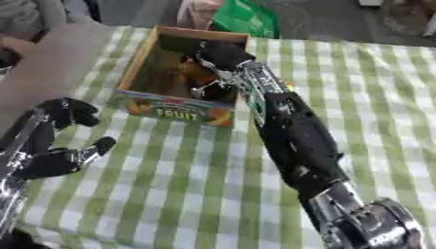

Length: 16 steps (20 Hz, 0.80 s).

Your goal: Pick up objects on the table and place them in the box.

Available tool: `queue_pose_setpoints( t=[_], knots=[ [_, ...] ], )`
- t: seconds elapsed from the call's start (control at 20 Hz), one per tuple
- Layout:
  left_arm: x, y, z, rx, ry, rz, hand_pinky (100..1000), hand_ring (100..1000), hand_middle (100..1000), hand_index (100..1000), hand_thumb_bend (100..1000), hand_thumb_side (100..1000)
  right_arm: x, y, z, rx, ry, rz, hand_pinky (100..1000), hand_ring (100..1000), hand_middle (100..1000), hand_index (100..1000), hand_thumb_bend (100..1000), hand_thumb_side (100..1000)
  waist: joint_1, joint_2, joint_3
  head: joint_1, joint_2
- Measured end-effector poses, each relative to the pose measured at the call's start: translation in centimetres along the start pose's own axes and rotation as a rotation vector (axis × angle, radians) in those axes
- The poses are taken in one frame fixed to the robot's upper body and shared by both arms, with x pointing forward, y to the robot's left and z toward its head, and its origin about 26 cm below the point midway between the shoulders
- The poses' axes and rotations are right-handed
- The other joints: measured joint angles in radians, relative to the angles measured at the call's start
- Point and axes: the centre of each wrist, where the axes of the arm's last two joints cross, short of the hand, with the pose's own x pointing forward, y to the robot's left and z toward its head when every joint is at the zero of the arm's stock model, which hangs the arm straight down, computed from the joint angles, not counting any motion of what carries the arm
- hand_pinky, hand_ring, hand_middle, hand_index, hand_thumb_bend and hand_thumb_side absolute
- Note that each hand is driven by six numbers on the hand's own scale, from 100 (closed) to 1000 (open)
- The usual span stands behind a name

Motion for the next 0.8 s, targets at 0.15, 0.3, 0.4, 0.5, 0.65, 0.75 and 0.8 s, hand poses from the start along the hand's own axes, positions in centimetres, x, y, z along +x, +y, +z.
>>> queue_pose_setpoints(
  t=[0.15, 0.3, 0.4, 0.5, 0.65, 0.75, 0.8],
  knots=[
    [-0.1, 0.0, 0.1, 0.0, 0.002, 0.001, 674, 615, 481, 652, 567, 171, -0.2, -0.1, 0.1, -0.009, -0.007, -0.016, 777, 866, 863, 925, 100, 257, 0.002, 0.0, -0.007, 0.004, 0.0],
    [-0.1, 0.0, 0.1, 0.001, 0.004, 0.001, 674, 615, 481, 652, 567, 171, -0.3, -0.5, 0.2, -0.02, -0.025, -0.034, 793, 889, 909, 948, 100, 237, 0.004, -0.001, -0.013, 0.006, 0.0],
    [-0.1, 0.0, 0.1, 0.001, 0.005, 0.001, 674, 615, 481, 652, 567, 171, -0.4, -0.9, 0.3, -0.026, -0.036, -0.049, 803, 903, 928, 959, 100, 227, 0.004, -0.004, -0.017, 0.009, 0.0],
    [-0.1, 0.0, 0.2, 0.003, 0.007, 0.002, 674, 615, 480, 652, 567, 171, -0.5, -1.3, 0.5, -0.028, -0.046, -0.06, 806, 907, 930, 963, 100, 214, 0.005, -0.007, -0.021, 0.012, 0.001],
    [-0.3, 0.0, 0.4, 0.006, 0.015, 0.003, 674, 615, 480, 651, 568, 171, -1.0, -2.2, 0.9, -0.047, -0.055, -0.089, 808, 909, 919, 965, 100, 186, 0.005, -0.011, -0.028, 0.015, 0.001],
    [-0.3, 0.0, 0.4, 0.008, 0.016, 0.003, 674, 615, 480, 651, 569, 171, -1.4, -3.0, 1.2, -0.067, -0.056, -0.112, 806, 906, 909, 963, 100, 181, 0.005, -0.015, -0.033, 0.018, 0.002],
    [-0.3, 0.0, 0.4, 0.009, 0.017, 0.004, 674, 615, 480, 651, 569, 170, -1.7, -3.4, 1.4, -0.078, -0.054, -0.122, 806, 906, 908, 963, 100, 180, 0.005, -0.017, -0.036, 0.021, 0.003]
  ],
)
